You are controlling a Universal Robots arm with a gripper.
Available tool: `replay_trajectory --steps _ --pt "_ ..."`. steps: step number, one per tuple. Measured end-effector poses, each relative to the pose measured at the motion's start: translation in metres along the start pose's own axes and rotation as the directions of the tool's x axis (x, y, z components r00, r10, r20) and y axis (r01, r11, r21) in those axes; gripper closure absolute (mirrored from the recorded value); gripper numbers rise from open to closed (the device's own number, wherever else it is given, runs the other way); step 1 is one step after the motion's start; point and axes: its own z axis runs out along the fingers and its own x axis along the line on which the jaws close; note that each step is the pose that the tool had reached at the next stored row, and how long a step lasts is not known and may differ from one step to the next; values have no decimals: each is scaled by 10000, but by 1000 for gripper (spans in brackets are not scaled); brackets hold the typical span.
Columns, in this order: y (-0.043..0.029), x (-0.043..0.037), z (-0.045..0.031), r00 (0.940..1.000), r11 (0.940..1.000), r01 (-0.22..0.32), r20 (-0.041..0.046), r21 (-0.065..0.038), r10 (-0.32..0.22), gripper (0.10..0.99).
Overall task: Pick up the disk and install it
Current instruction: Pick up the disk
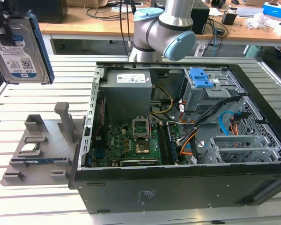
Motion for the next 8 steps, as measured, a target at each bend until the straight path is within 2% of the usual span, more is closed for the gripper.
replay_trajectory --steps 8 --pt "-1 2 -109 10000 10000 1 0 0 -1 733"
